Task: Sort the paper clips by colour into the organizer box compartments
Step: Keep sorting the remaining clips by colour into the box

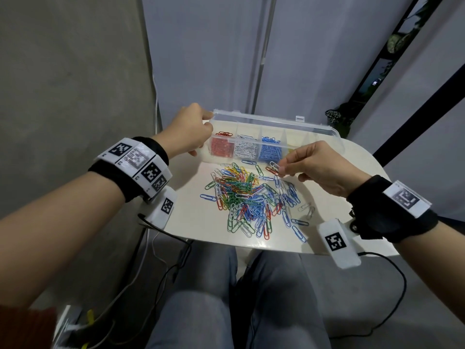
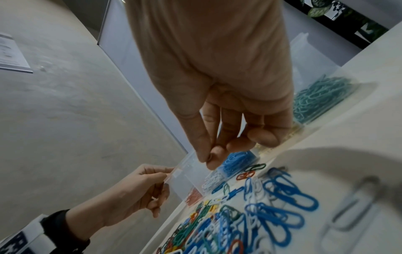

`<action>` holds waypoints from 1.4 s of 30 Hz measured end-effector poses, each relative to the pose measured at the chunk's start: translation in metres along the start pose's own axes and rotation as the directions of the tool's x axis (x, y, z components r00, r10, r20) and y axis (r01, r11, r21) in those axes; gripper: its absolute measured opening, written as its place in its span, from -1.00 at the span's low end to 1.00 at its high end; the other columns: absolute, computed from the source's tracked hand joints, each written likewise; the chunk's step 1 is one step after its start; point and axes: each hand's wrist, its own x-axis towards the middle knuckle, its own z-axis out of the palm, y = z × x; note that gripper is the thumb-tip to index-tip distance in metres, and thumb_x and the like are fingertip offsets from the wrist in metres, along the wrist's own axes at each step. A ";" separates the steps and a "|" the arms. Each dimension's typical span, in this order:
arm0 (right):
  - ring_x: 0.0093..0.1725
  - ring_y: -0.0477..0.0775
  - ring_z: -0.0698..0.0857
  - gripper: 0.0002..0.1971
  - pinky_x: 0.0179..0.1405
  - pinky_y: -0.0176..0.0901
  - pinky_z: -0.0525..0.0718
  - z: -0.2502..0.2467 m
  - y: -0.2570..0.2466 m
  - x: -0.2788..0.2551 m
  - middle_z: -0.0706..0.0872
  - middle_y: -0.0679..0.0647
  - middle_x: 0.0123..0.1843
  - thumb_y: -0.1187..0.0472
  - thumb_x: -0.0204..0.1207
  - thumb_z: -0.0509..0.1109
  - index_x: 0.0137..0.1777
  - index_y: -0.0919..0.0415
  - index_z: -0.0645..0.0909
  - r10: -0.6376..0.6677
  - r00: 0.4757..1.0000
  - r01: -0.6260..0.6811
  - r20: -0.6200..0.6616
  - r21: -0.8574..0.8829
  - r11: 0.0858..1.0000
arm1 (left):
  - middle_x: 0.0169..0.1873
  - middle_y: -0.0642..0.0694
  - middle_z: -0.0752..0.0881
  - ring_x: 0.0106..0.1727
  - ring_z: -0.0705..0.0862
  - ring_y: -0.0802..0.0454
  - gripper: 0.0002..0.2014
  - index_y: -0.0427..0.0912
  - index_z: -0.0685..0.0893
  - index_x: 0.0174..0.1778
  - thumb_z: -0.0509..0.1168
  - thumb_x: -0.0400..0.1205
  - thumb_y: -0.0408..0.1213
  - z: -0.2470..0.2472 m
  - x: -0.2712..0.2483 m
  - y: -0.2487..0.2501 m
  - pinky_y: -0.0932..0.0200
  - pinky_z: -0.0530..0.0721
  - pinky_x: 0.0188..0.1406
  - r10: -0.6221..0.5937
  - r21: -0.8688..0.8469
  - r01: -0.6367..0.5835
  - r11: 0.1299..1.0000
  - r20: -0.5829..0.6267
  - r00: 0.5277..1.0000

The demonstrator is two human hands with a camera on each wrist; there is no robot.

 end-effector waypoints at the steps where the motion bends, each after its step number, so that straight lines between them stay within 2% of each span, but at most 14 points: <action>1: -0.45 -0.16 0.53 -0.94 -0.44 -0.27 0.42 0.000 0.000 -0.001 0.76 0.02 -0.45 0.46 0.34 0.57 -0.21 0.38 0.77 -0.007 1.000 0.007 -0.005 -0.010 1.000 | -0.44 0.02 0.53 -0.52 0.56 0.02 -0.52 -0.30 0.47 0.54 0.10 0.66 -0.41 0.000 0.000 0.000 0.01 0.75 -0.51 -0.001 -0.001 0.001 1.000 0.001 1.000; 6: -0.54 -0.18 0.47 -0.94 -0.50 -0.37 0.43 -0.001 -0.010 -0.004 0.70 0.13 -0.45 0.40 0.37 0.58 -0.24 0.39 0.75 -0.115 0.990 0.108 -0.085 -0.089 0.990 | -0.38 -0.05 0.57 -0.50 0.57 0.02 -0.53 -0.31 0.45 0.55 0.09 0.67 -0.41 -0.001 0.001 -0.001 0.05 0.73 -0.53 0.010 0.005 -0.010 1.000 0.001 1.000; 8: -0.42 -0.03 0.53 -0.92 -0.35 -0.23 0.51 -0.002 -0.020 -0.004 0.73 0.34 -0.34 0.35 0.40 0.58 -0.23 0.38 0.75 -0.211 0.968 0.193 -0.133 -0.136 0.972 | -0.33 -0.10 0.57 -0.50 0.57 0.02 -0.53 -0.31 0.45 0.55 0.09 0.68 -0.41 0.000 0.001 -0.001 0.04 0.74 -0.51 0.015 0.009 -0.015 1.000 0.002 1.000; 10: -0.33 0.06 0.57 -0.94 -0.24 -0.15 0.58 -0.003 -0.032 -0.002 0.75 0.41 -0.24 0.37 0.41 0.56 -0.25 0.32 0.74 -0.295 0.937 0.271 -0.187 -0.145 0.952 | -0.34 -0.11 0.56 -0.50 0.57 0.01 -0.53 -0.29 0.45 0.56 0.09 0.69 -0.41 0.000 0.001 -0.001 0.02 0.75 -0.49 0.011 0.012 -0.011 1.000 0.000 1.000; 13: -0.41 -0.08 0.54 -0.95 -0.42 -0.44 0.50 0.001 -0.050 0.012 0.72 0.26 -0.31 0.39 0.42 0.55 -0.22 0.28 0.75 -0.358 0.900 0.325 -0.248 -0.165 0.931 | -0.38 -0.09 0.56 -0.50 0.57 0.01 -0.54 -0.26 0.44 0.56 0.09 0.70 -0.41 0.001 0.002 -0.001 0.04 0.74 -0.50 0.000 0.017 0.000 1.000 0.000 1.000; 15: -0.53 -0.24 0.49 -0.97 -0.51 -0.50 0.44 0.007 -0.059 0.024 0.68 0.13 -0.38 0.37 0.42 0.55 -0.19 0.30 0.75 -0.364 0.897 0.320 -0.252 -0.196 0.927 | -0.43 -0.03 0.55 -0.50 0.57 0.01 -0.53 -0.26 0.43 0.57 0.09 0.70 -0.40 0.001 0.001 -0.001 0.06 0.73 -0.51 -0.002 0.018 0.002 1.000 0.003 1.000; 17: -0.54 -0.28 0.51 -0.94 -0.47 -0.50 0.46 0.014 -0.062 0.033 0.68 0.03 -0.38 0.35 0.42 0.56 -0.14 0.29 0.75 -0.332 0.915 0.285 -0.231 -0.212 0.935 | -0.42 -0.04 0.55 -0.49 0.57 0.01 -0.53 -0.27 0.43 0.57 0.09 0.70 -0.40 0.000 0.001 -0.002 0.09 0.72 -0.54 -0.001 0.023 0.001 1.000 0.008 1.000; 19: -0.48 -0.20 0.52 -0.89 -0.43 -0.44 0.47 0.016 -0.061 0.035 0.65 0.01 -0.37 0.32 0.40 0.59 -0.11 0.25 0.75 -0.303 0.931 0.257 -0.202 -0.225 0.940 | -0.37 -0.07 0.57 -0.48 0.58 0.01 -0.53 -0.26 0.45 0.56 0.10 0.69 -0.39 0.000 0.002 -0.002 0.12 0.70 -0.60 0.000 0.026 0.000 1.000 0.007 1.000; 24: -0.55 -0.26 0.48 -0.93 -0.57 -0.55 0.39 0.008 -0.047 0.016 0.66 0.06 -0.39 0.37 0.36 0.58 -0.19 0.29 0.77 -0.288 0.945 0.206 -0.153 -0.405 0.891 | -0.26 -0.15 0.60 -0.48 0.58 0.02 -0.54 -0.28 0.47 0.54 0.11 0.68 -0.39 0.000 0.005 -0.004 0.07 0.74 -0.59 0.021 0.038 -0.021 0.999 0.006 1.000; 28: -0.39 -0.02 0.62 -0.89 -0.45 -0.30 0.49 0.001 -0.028 0.000 0.72 0.07 -0.37 0.34 0.29 0.64 -0.26 0.21 0.76 -0.135 0.990 0.078 -0.045 -0.621 0.780 | -0.10 -0.19 0.65 -0.43 0.62 0.00 -0.53 -0.28 0.46 0.55 0.11 0.67 -0.38 0.001 0.007 -0.006 0.11 0.70 -0.61 0.028 0.048 -0.029 0.998 0.018 0.999; 31: -0.25 0.09 0.69 -0.83 -0.31 -0.21 0.62 -0.007 -0.016 -0.008 0.77 0.13 -0.24 0.28 0.29 0.66 -0.16 0.24 0.77 -0.004 1.000 -0.008 -0.016 -0.715 0.699 | -0.23 -0.13 0.63 -0.43 0.62 0.00 -0.52 -0.28 0.46 0.55 0.11 0.67 -0.38 0.000 0.008 -0.006 0.08 0.72 -0.57 0.024 0.046 -0.025 0.999 0.030 0.999; 35: -0.36 0.14 0.72 -0.91 -0.46 -0.16 0.75 -0.011 -0.007 -0.015 0.80 0.30 -0.26 0.35 0.41 0.56 -0.15 0.39 0.75 0.163 0.987 -0.110 0.010 -0.697 0.708 | -0.34 -0.04 0.56 -0.48 0.59 0.02 -0.52 -0.29 0.46 0.54 0.11 0.65 -0.39 0.000 0.009 -0.006 0.14 0.66 -0.64 0.018 0.044 -0.019 0.999 0.021 1.000; 38: -0.41 0.13 0.75 -0.94 -0.43 -0.13 0.78 -0.004 -0.006 -0.016 0.80 0.30 -0.28 0.50 0.38 0.51 -0.17 0.41 0.76 0.167 0.985 -0.088 0.049 -0.687 0.722 | -0.36 -0.06 0.56 -0.50 0.58 0.03 -0.52 -0.28 0.46 0.54 0.11 0.66 -0.39 0.001 0.008 -0.006 0.16 0.64 -0.66 0.013 0.047 -0.014 0.999 0.021 1.000; 42: -0.47 0.09 0.76 -0.88 -0.46 -0.13 0.76 0.008 -0.005 -0.016 0.80 0.28 -0.33 0.38 0.35 0.62 -0.21 0.42 0.73 0.103 0.991 -0.013 0.090 -0.685 0.728 | -0.36 -0.07 0.60 -0.48 0.60 0.00 -0.52 -0.28 0.47 0.54 0.11 0.66 -0.39 0.000 0.007 -0.005 0.15 0.68 -0.66 0.022 0.050 -0.022 0.998 0.017 1.000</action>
